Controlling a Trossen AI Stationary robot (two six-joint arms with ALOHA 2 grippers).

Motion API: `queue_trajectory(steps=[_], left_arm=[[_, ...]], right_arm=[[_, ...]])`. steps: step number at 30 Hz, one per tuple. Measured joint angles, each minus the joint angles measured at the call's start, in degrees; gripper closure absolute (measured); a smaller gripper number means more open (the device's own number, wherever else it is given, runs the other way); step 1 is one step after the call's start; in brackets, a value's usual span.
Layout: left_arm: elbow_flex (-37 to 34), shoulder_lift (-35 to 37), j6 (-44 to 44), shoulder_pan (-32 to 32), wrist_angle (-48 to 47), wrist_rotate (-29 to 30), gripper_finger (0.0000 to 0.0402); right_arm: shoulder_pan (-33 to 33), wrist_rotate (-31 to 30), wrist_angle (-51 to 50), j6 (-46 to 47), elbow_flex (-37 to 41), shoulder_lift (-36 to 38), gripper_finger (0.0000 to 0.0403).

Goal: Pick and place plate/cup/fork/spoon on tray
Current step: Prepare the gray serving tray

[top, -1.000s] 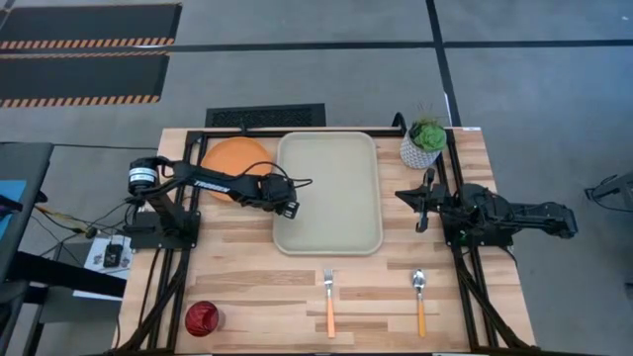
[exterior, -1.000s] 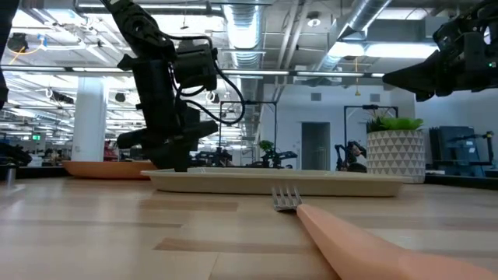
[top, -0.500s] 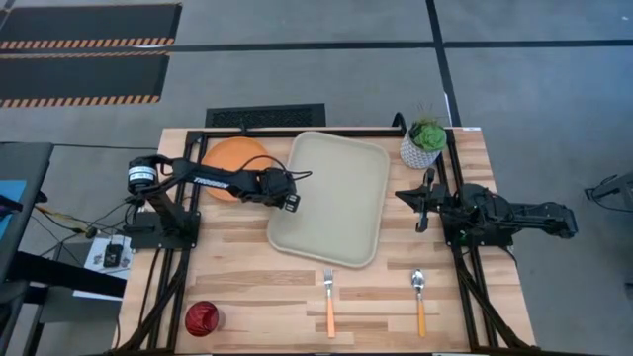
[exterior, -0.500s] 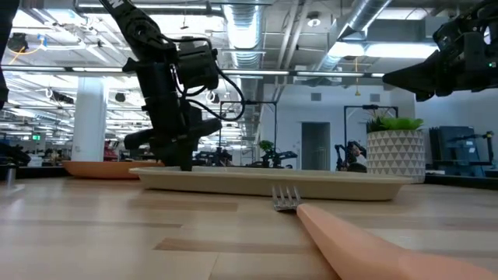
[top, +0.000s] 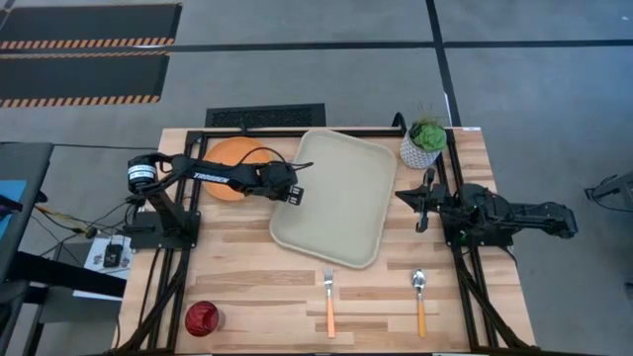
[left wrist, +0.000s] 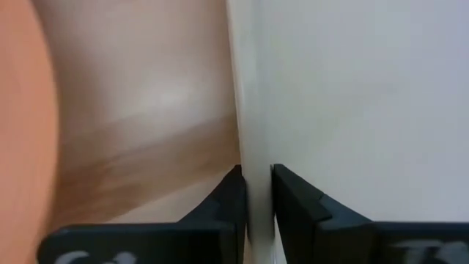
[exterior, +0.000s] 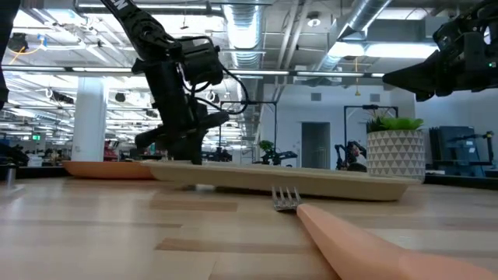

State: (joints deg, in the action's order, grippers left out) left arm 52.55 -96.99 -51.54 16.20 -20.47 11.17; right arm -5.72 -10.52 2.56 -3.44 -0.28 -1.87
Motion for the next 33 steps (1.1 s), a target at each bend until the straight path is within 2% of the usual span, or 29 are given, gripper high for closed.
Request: queue_trajectory(steps=[11,23,27,33], left_arm=[[4.9,0.0,4.7,3.9,-2.6,-2.2,0.0371],[13.6,0.0,14.6,8.9,-13.8,-1.4,0.0373],[16.3,0.0,20.4,11.1,-16.6,-0.4,0.0373],[18.3,0.5,36.2,14.2,-16.6,-1.0,0.0373]], right_arm=[[0.0,0.0,0.0,0.0,0.0,0.0,0.0370],[0.0,0.0,0.0,0.0,0.0,0.0,0.0370],[0.0,0.0,0.0,0.0,0.0,0.0,0.0370],[0.0,0.0,0.0,0.0,0.0,0.0,0.0370]])
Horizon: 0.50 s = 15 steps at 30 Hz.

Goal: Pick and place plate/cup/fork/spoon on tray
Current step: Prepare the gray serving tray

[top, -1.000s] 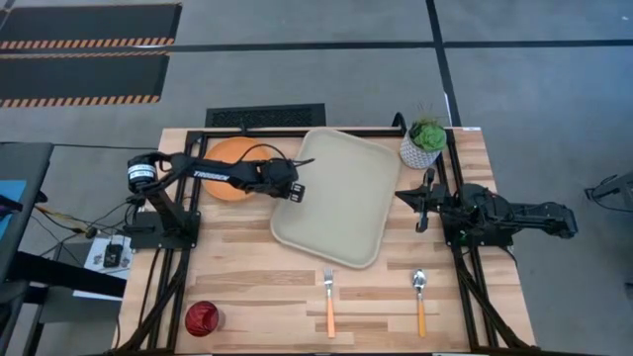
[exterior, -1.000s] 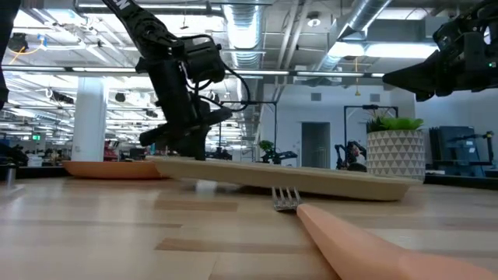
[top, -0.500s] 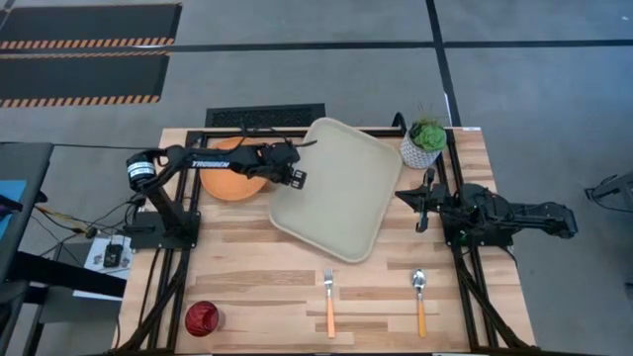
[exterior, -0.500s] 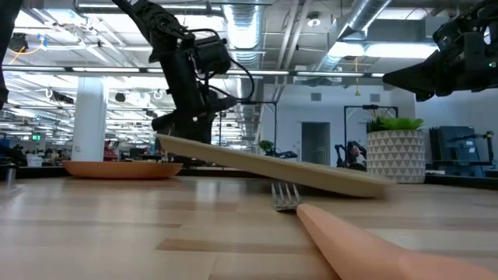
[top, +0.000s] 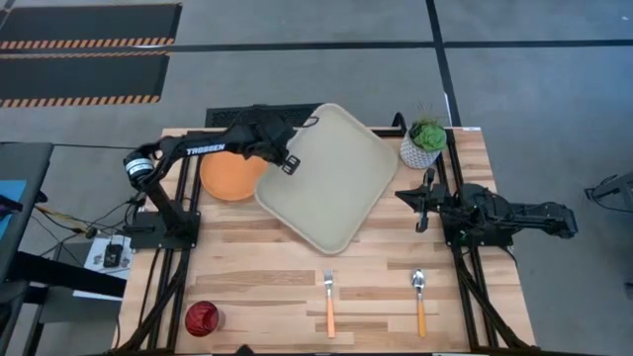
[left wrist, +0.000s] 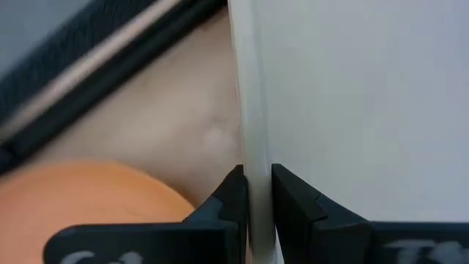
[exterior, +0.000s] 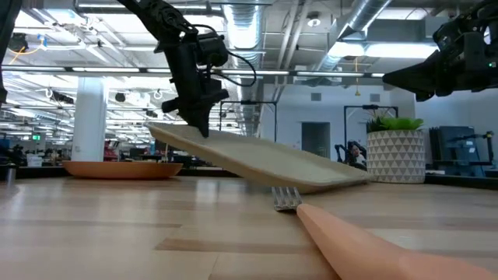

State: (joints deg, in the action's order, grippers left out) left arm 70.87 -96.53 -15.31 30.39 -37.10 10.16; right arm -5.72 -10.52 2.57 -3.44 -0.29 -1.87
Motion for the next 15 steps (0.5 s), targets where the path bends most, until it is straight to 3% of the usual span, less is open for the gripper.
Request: queue_trajectory(steps=[8,15], left_arm=[[0.0,0.3,19.8,6.3,4.9,-10.5,0.0374],[-0.1,0.3,28.3,9.2,11.7,-18.6,0.0374]], right_arm=[[0.0,0.0,0.0,0.0,0.0,0.0,0.0370],[0.0,0.0,0.0,0.0,0.0,0.0,0.0370]])
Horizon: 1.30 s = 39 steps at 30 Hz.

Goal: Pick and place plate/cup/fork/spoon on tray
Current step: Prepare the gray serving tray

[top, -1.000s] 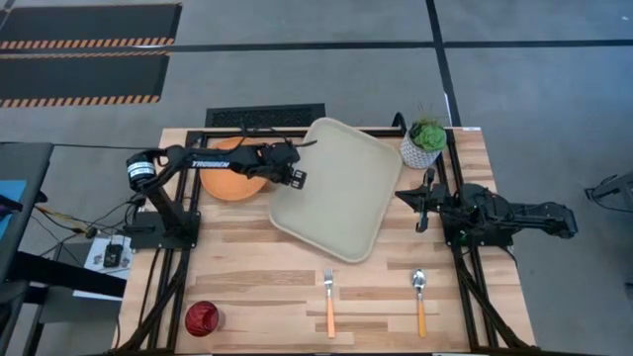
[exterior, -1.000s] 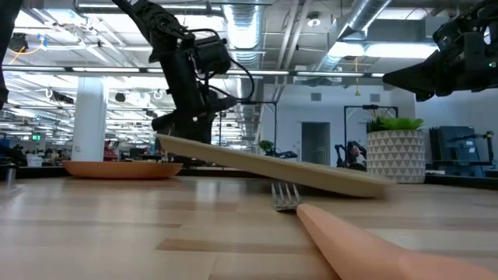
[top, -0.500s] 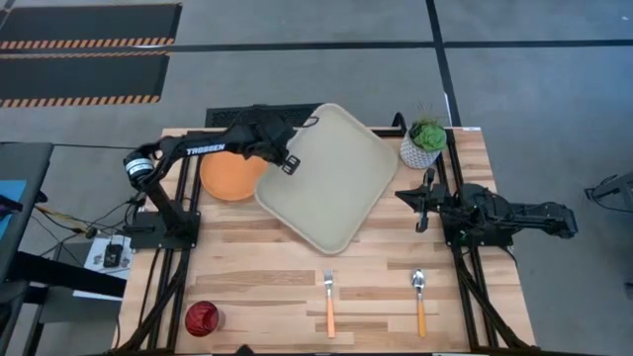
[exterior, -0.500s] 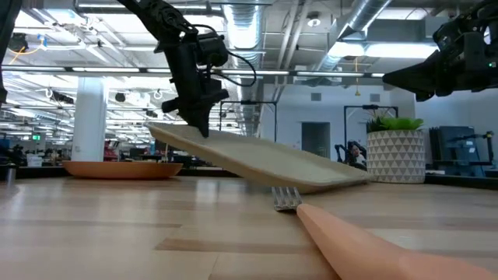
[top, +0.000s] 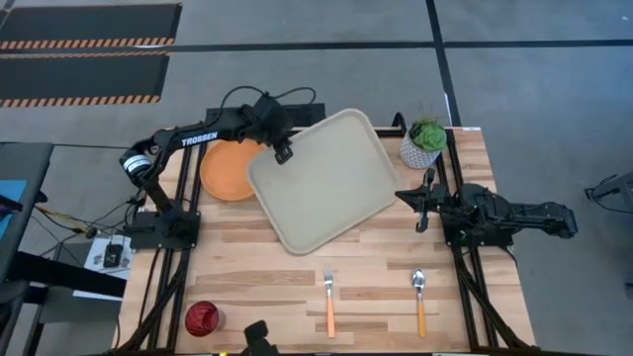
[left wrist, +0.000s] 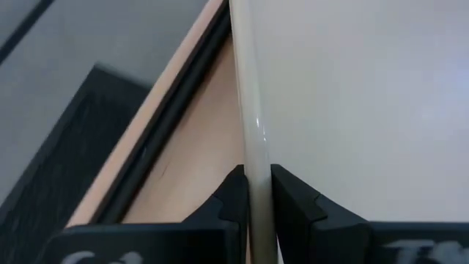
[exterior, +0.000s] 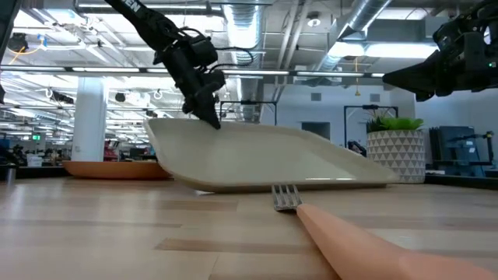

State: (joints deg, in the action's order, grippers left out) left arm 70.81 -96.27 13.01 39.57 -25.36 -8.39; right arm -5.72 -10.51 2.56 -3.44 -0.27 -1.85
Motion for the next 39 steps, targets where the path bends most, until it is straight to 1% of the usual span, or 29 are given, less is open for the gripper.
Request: queue_trajectory(steps=[5,10,13,16,22,30,37,39], left_arm=[[0.0,0.0,4.5,-0.2,3.4,-6.9,0.0375],[0.0,-0.4,7.3,-0.8,4.5,-8.9,0.0375],[0.0,-1.4,7.7,-1.7,9.5,-9.4,0.0376],[0.1,-1.9,7.9,-2.0,12.5,-11.4,0.0376],[2.1,-5.2,7.9,-2.6,13.0,-12.8,0.0377],[6.8,-12.6,9.5,-4.1,13.3,-13.0,0.0377],[6.9,-13.7,13.7,-4.6,14.1,-12.6,0.0377],[6.9,-13.7,14.4,-4.2,14.0,-13.4,0.0377]], right_arm=[[0.0,0.0,0.0,0.0,0.0,0.0,0.0370],[0.0,0.0,0.0,0.0,0.0,0.0,0.0370],[0.0,0.0,0.0,0.0,0.0,0.0,0.0370],[0.0,0.0,0.0,0.0,0.0,0.0,0.0370],[0.0,0.1,0.0,0.0,0.0,0.0,0.0370],[0.0,0.1,0.0,0.0,0.0,-0.3,0.0370],[0.0,0.0,0.0,0.0,0.0,-0.3,0.0370],[0.0,0.0,0.0,0.0,0.0,-0.3,0.0370]])
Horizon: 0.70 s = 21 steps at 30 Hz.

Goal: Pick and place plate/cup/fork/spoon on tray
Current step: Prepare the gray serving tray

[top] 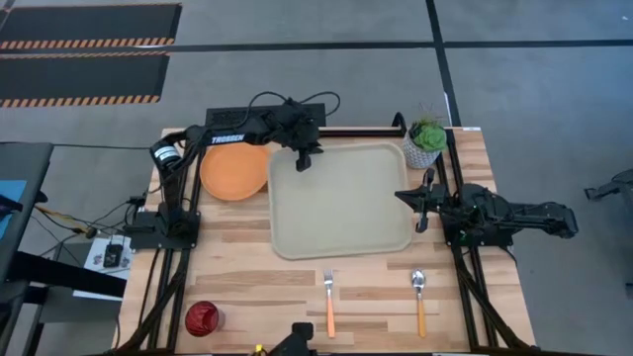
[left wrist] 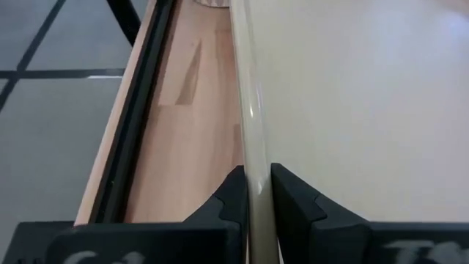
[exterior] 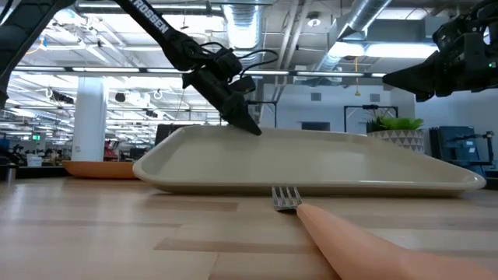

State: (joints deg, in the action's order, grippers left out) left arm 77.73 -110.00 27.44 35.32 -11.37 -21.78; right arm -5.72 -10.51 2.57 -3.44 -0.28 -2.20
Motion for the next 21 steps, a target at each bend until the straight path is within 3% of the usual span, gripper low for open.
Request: queue_trajectory(steps=[4,21], left_arm=[[0.0,-1.5,1.0,0.1,2.4,-2.3,0.0377],[0.0,-6.6,3.6,1.1,6.5,-2.3,0.0376]], right_arm=[[0.0,0.0,0.0,0.0,0.0,0.0,0.0370],[0.0,0.0,0.0,0.0,0.0,0.0,0.0370]])
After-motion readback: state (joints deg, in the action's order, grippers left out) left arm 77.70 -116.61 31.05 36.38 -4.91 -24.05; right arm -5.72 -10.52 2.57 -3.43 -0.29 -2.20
